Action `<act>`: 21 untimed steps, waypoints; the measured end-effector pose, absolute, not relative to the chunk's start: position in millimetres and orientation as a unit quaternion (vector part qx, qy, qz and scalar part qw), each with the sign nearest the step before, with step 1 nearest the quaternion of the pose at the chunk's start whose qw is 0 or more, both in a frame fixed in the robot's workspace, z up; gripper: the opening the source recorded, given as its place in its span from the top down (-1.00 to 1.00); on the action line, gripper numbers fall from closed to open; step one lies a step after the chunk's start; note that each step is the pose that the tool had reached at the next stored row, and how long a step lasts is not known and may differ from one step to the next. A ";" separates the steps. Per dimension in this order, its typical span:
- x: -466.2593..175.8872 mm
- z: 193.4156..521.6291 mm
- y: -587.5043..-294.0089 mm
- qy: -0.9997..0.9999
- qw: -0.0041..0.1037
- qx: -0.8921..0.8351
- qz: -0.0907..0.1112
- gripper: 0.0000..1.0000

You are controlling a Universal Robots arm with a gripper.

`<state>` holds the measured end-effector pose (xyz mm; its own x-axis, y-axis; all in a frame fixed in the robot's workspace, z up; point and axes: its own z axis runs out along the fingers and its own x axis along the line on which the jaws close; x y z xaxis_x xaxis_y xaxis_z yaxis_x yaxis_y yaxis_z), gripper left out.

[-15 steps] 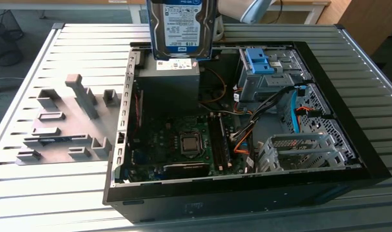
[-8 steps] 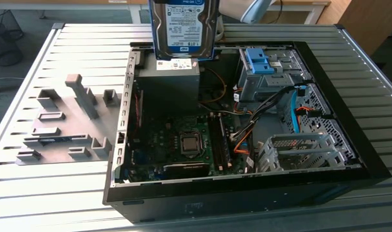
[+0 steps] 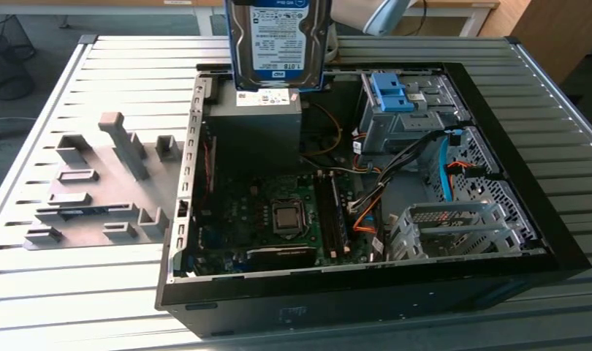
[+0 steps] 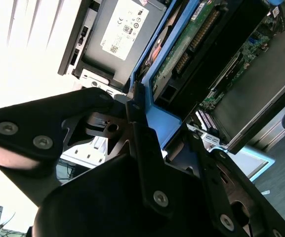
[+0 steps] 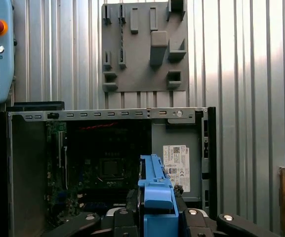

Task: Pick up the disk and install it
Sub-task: 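Pick up the disk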

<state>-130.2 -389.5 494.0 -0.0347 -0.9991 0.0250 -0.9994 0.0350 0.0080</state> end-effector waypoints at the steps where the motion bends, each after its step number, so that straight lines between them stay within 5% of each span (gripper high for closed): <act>1: -130.1 494.0 -389.4 -0.719 0.012 0.695 0.006 0.27; 21: -80.3 493.9 -390.4 -0.719 0.005 0.695 0.012 0.27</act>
